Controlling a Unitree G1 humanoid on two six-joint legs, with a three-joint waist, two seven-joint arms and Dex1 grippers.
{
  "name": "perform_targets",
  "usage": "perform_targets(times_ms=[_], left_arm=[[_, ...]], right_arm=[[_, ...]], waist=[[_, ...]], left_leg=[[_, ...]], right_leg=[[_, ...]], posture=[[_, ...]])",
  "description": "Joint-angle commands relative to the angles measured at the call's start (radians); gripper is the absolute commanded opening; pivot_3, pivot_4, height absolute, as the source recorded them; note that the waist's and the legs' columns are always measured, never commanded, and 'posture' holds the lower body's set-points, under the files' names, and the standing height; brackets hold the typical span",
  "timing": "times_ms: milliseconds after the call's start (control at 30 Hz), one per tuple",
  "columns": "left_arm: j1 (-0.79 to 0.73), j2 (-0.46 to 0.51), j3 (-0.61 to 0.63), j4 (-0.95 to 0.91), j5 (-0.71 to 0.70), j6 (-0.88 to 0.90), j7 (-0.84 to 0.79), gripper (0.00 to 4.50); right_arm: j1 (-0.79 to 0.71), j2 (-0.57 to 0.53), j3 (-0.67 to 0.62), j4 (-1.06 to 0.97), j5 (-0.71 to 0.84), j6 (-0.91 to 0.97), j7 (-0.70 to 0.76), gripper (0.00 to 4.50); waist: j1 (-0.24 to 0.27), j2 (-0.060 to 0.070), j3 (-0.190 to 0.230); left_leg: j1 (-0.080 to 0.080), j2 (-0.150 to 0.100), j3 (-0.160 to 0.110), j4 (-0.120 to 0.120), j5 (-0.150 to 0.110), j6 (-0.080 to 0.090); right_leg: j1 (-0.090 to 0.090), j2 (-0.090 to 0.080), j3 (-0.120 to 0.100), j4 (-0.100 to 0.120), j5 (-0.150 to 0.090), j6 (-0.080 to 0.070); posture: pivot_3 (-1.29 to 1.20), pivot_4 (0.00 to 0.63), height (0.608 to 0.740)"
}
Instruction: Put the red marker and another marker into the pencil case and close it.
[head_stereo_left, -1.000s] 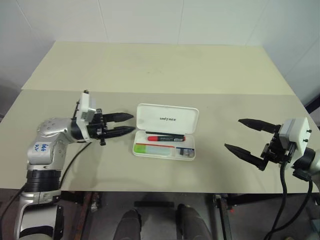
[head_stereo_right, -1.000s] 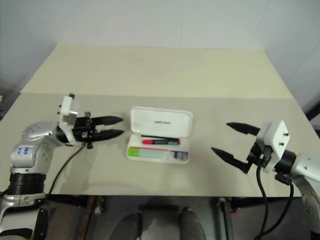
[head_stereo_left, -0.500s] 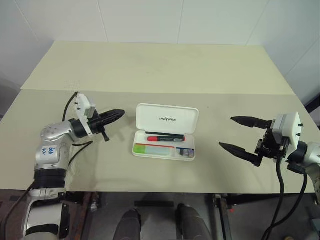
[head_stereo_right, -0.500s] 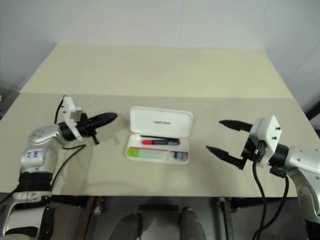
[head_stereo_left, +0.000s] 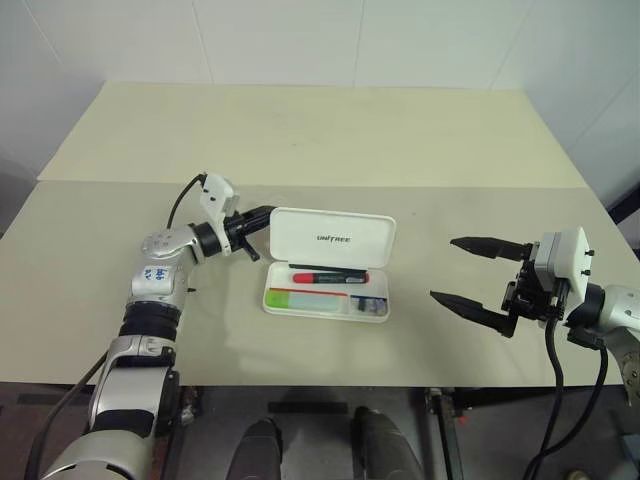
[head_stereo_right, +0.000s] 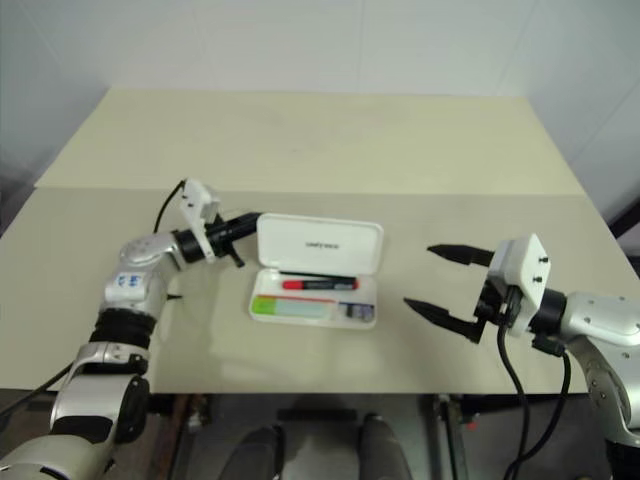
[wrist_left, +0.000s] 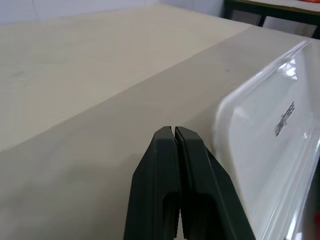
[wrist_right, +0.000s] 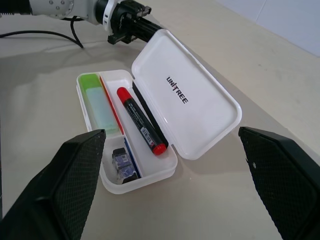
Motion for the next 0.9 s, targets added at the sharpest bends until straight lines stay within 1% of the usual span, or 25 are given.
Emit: perform_targets(times_ms=[33, 233, 333, 433, 467, 600, 700, 833, 900], left_arm=[[-0.013, -0.001, 0.004, -0.039, -0.028, -0.007, -0.056, 0.03], [0.028, 0.038, 0.015, -0.098, -0.068, -0.01, -0.178, 0.03], [0.088, 0.092, -0.004, -0.194, -0.115, 0.019, -0.332, 0.03], [0.119, 0.125, -0.034, -0.257, -0.128, 0.038, -0.421, 0.03], [0.125, 0.13, -0.041, -0.271, -0.129, 0.04, -0.439, 0.03], [0.142, 0.142, -0.082, -0.319, -0.112, 0.066, -0.47, 0.03], [0.15, 0.144, -0.114, -0.332, -0.091, 0.067, -0.479, 0.03], [0.164, 0.128, -0.21, -0.334, -0.018, 0.068, -0.464, 0.03], [0.165, 0.133, -0.245, -0.338, 0.005, 0.099, -0.46, 0.03]], right_arm=[[0.001, 0.002, -0.012, -0.035, 0.012, -0.003, -0.016, 4.5], [0.011, 0.006, -0.012, -0.039, 0.01, -0.006, -0.03, 4.5], [0.015, 0.01, -0.01, -0.039, 0.007, -0.007, -0.037, 4.5], [0.014, 0.01, -0.009, -0.037, 0.007, -0.009, -0.039, 4.5], [0.013, 0.011, -0.008, -0.036, 0.006, -0.009, -0.04, 4.5], [0.014, 0.015, -0.002, -0.036, 0.003, -0.011, -0.045, 4.5], [0.013, 0.018, -0.001, -0.035, 0.001, -0.012, -0.047, 4.5], [0.014, 0.026, -0.001, -0.039, -0.002, -0.014, -0.06, 4.5], [0.017, 0.029, -0.005, -0.043, -0.003, -0.014, -0.066, 4.5]], waist=[[0.0, 0.0, 0.0], [-0.002, 0.0, 0.0], [-0.006, 0.0, 0.0], [-0.002, 0.0, 0.0], [0.0, 0.0, 0.0], [0.001, 0.0, 0.0], [-0.001, 0.0, 0.0], [-0.003, 0.0, 0.0], [-0.003, 0.0, 0.0]], left_leg=[[0.0, 0.0, 0.0, 0.0, 0.0, 0.0], [0.0, 0.0, 0.0, -0.001, 0.0, 0.0], [0.0, 0.0, 0.0, -0.001, 0.0, 0.0], [0.0, 0.0, 0.0, -0.001, 0.0, 0.0], [0.0, 0.0, 0.0, 0.0, 0.0, 0.0], [-0.001, 0.0, 0.0, 0.001, 0.0, 0.0], [0.0, 0.0, 0.0, 0.001, 0.0, 0.0], [0.0, 0.0, 0.0, 0.001, 0.0, 0.0], [0.0, 0.0, 0.0, 0.001, 0.0, 0.0]], right_leg=[[0.0, 0.0, 0.0, 0.0, 0.0, 0.0], [0.0, 0.0, 0.0, -0.001, 0.0, 0.0], [0.0, 0.0, 0.0, 0.0, 0.0, 0.0], [0.0, 0.0, 0.0, 0.0, -0.001, -0.001], [0.0, 0.0, 0.0, 0.0, -0.002, -0.004], [0.001, 0.0, 0.0, -0.001, -0.007, -0.014], [0.0, 0.0, 0.0, 0.0, -0.007, -0.013], [0.0, 0.0, 0.0, 0.0, -0.007, -0.013], [0.0, 0.0, 0.0, 0.0, -0.007, -0.013]], posture=[[0.0, 0.15, 0.74], [0.0, 0.15, 0.74], [0.0, 0.15, 0.74], [0.0, 0.15, 0.74], [0.0, 0.15, 0.74], [0.0, 0.15, 0.74], [0.0, 0.15, 0.74], [0.0, 0.15, 0.74], [0.0, 0.15, 0.74]])
